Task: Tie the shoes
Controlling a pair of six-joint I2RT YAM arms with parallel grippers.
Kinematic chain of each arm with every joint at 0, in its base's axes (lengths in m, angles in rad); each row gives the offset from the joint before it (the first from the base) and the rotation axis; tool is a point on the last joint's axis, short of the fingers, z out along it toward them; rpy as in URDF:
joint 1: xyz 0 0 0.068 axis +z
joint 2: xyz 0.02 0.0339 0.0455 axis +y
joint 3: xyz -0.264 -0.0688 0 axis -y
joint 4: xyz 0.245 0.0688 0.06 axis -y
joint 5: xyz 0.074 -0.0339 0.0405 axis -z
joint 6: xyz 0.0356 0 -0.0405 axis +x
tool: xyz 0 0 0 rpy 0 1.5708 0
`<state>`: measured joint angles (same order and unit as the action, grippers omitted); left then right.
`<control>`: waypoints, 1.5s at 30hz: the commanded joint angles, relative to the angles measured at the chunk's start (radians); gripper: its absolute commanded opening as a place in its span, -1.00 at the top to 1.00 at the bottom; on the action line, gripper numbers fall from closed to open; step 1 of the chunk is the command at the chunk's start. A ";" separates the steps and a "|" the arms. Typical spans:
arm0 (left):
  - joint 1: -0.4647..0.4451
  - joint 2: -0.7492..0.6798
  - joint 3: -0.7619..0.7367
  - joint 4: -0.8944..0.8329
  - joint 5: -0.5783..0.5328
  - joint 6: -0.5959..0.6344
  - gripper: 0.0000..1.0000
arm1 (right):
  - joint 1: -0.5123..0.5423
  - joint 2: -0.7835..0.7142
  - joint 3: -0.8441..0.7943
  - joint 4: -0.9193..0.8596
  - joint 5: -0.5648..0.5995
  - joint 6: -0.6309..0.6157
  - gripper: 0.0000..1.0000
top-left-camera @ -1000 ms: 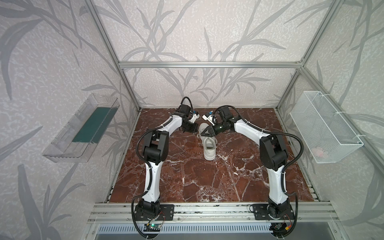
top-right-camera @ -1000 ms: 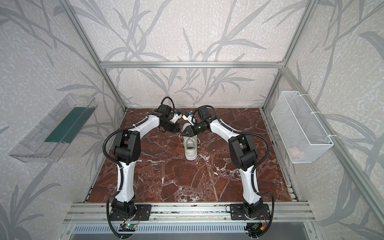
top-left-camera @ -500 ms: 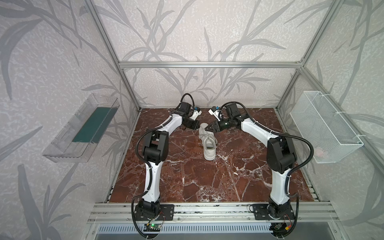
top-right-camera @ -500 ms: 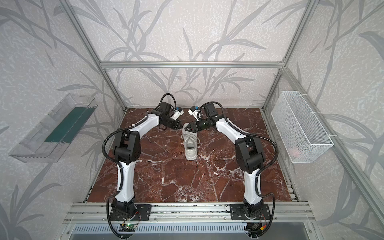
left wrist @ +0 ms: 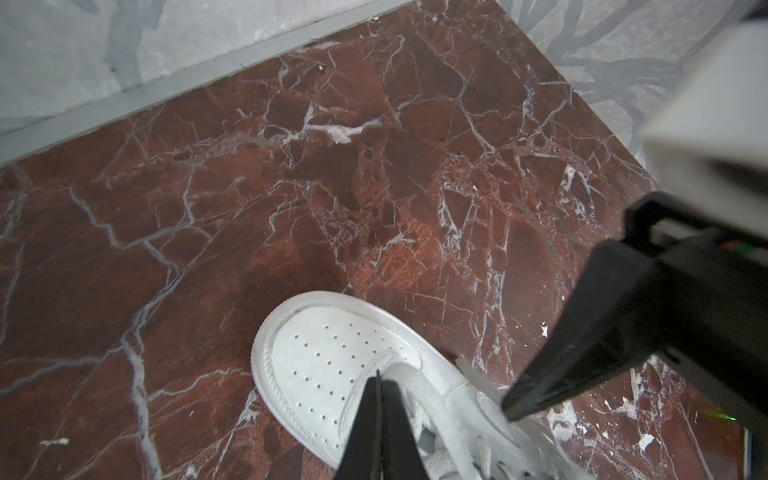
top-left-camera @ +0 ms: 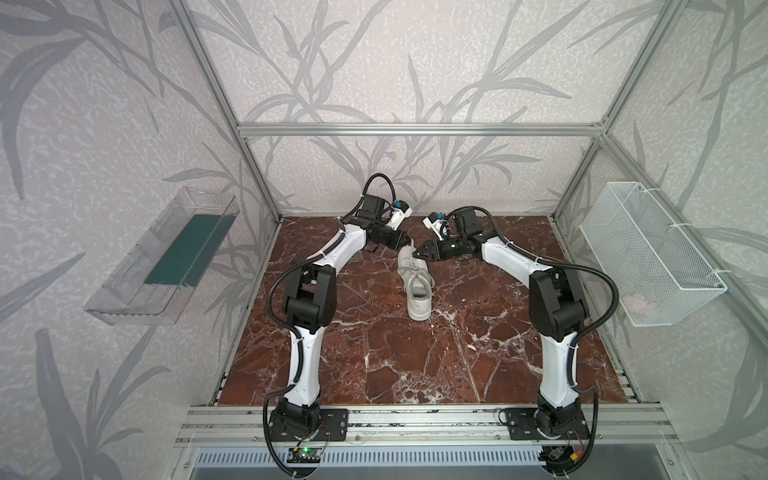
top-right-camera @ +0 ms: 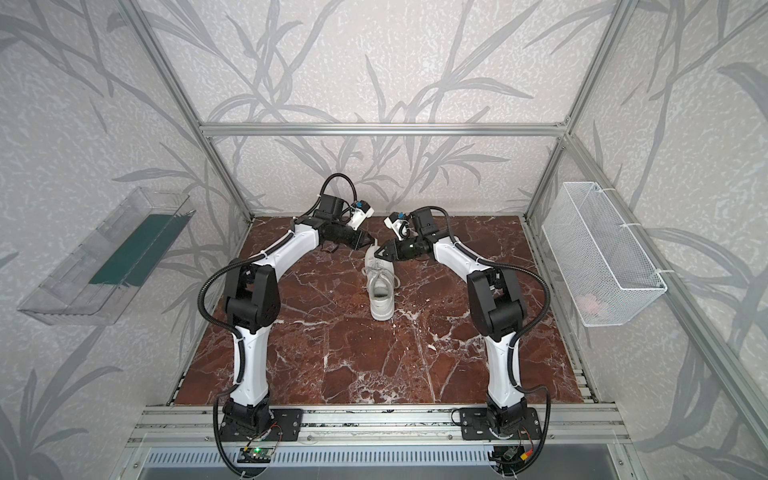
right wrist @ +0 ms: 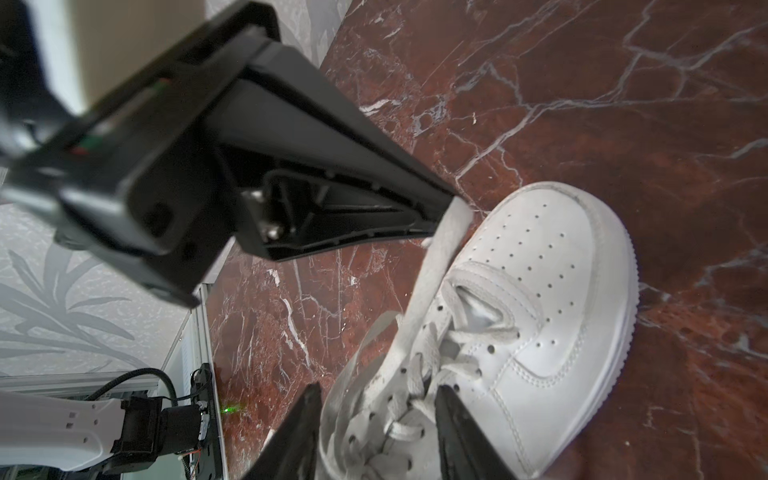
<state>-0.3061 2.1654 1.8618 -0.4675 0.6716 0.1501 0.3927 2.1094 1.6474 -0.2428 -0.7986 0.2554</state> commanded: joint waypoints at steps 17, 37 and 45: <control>-0.011 -0.126 -0.062 -0.001 0.015 0.014 0.86 | -0.002 0.060 -0.003 0.274 -0.101 0.180 1.00; 0.052 -0.325 -0.575 0.254 0.079 0.033 0.01 | -0.008 0.014 -0.042 0.243 -0.103 0.148 1.00; 0.053 -0.248 -0.488 0.105 0.079 0.228 -0.07 | -0.009 0.012 -0.036 0.218 -0.105 0.136 1.00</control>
<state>-0.2535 1.8824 1.3075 -0.2955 0.7341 0.2672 0.3889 2.1757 1.6115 -0.0067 -0.8837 0.4129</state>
